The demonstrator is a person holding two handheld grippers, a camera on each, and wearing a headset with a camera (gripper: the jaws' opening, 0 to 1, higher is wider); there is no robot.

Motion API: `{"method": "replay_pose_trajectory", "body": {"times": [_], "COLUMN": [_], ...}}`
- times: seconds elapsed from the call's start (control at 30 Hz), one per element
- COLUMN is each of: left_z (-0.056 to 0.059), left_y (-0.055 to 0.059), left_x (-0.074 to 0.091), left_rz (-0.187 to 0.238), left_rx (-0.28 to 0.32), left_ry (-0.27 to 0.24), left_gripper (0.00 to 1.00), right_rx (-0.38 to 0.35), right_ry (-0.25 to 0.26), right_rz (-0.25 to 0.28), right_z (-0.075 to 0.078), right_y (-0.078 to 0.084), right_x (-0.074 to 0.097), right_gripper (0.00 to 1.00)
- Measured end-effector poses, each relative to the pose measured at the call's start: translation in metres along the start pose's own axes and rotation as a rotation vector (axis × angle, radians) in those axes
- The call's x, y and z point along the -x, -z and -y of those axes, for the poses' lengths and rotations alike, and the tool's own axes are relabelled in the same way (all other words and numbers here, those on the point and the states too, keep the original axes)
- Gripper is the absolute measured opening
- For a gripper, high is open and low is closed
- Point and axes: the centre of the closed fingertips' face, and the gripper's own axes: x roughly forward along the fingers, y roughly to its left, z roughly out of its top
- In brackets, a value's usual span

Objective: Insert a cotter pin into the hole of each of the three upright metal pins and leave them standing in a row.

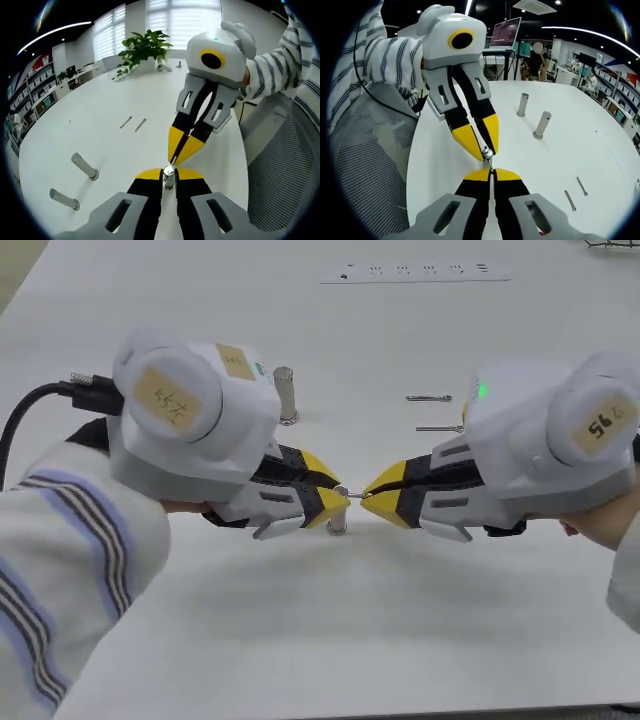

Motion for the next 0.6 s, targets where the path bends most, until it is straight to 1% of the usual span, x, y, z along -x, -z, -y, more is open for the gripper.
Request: {"method": "replay_pose_trajectory", "body": {"times": [0.13,0.27,0.47,0.5,0.53,0.57,0.6], "left_z": [-0.0001,-0.0005,-0.0014,-0.0015,-0.0015,-0.0018,-0.0018], "left_y": [-0.0002,-0.0005,-0.0001,-0.0002,-0.0002,-0.0003,-0.0003], "left_x": [-0.0005,-0.0010,-0.0018,-0.0020,-0.0021,-0.0022,-0.0022], "left_rz": [-0.001,0.000,0.000,0.000,0.000,-0.001,-0.001], "left_rx": [-0.002,0.011,0.013,0.012,0.011,0.010,0.012], "left_ry": [0.002,0.005,0.002,0.001,0.001,0.001,0.001], "left_gripper": [0.06,0.06,0.06,0.06,0.06,0.06,0.06], "right_rx": [0.014,0.049,0.056,0.069,0.071,0.072,0.072], "right_ry": [-0.009,-0.027,-0.032,-0.027,-0.024,-0.027,-0.027], "right_rz": [0.004,0.004,-0.002,-0.010,-0.014,-0.018,-0.019], "right_z": [0.0004,-0.0017,-0.0011,-0.0002,0.0002,0.0003,0.0006], "right_y": [-0.0022,-0.0047,-0.0044,-0.0034,-0.0028,-0.0016,-0.0012], "right_x": [-0.0029,-0.0047,-0.0049,-0.0043,-0.0040,-0.0036,-0.0030], "right_gripper": [0.00,0.00,0.00,0.04,0.09,0.12,0.12]}}
